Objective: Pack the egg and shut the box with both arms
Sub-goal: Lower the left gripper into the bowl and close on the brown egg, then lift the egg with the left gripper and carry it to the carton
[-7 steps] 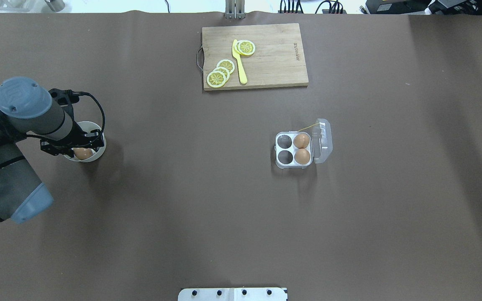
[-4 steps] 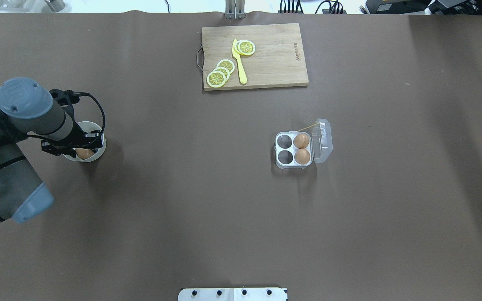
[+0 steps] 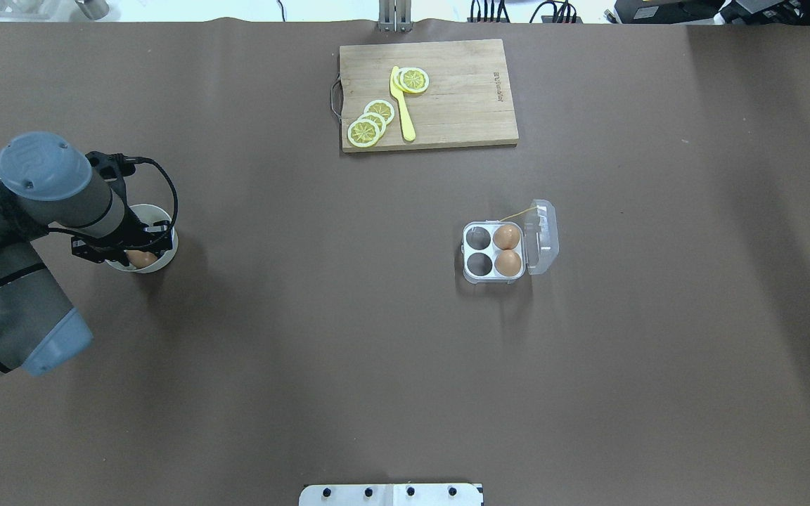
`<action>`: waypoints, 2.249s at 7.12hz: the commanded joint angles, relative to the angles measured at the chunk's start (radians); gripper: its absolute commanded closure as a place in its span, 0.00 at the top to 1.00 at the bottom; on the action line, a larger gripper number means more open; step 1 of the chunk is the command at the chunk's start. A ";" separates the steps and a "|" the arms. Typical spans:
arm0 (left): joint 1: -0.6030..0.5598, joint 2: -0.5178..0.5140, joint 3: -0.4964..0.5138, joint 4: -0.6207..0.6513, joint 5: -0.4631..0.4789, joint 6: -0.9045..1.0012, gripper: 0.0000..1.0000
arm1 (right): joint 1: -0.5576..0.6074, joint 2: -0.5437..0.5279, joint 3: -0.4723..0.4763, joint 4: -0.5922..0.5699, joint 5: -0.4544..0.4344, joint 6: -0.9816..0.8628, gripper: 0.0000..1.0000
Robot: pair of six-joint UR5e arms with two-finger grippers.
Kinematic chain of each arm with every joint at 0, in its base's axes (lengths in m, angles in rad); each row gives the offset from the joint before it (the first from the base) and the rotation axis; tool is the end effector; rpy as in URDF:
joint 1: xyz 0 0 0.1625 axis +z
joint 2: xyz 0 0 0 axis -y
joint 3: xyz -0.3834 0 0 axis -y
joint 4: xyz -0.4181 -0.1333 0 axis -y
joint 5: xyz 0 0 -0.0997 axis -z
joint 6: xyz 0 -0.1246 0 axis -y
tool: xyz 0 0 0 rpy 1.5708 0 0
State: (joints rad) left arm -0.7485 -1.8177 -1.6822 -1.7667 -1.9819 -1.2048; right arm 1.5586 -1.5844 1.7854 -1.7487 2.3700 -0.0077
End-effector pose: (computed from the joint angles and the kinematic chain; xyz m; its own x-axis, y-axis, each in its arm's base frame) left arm 0.4049 -0.4900 0.4323 0.7499 -0.2488 -0.6130 0.2157 0.9679 -0.1290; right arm 0.0378 -0.5066 0.5469 0.6969 -0.0328 0.7164 0.0176 0.9994 0.0286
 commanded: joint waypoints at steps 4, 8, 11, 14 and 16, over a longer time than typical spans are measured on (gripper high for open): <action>-0.032 0.029 -0.091 0.024 -0.003 0.001 0.00 | -0.002 0.001 0.000 0.000 0.000 0.002 1.00; -0.081 -0.039 -0.234 0.098 0.047 -0.109 0.00 | -0.003 0.003 -0.001 0.000 0.000 0.006 1.00; 0.034 -0.283 -0.206 0.096 0.195 -0.241 0.00 | -0.003 0.007 0.003 0.002 0.015 0.011 1.00; 0.297 -0.392 -0.139 0.049 0.541 -0.328 0.00 | -0.006 0.009 -0.001 0.002 0.024 0.012 1.00; 0.426 -0.396 0.003 -0.191 0.774 -0.367 0.00 | -0.008 0.009 -0.001 0.002 0.043 0.017 1.00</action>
State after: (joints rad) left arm -0.3929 -2.2051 -1.7646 -1.8209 -1.3383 -1.5531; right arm 1.5522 -1.5755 1.7841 -1.7471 2.4049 0.0077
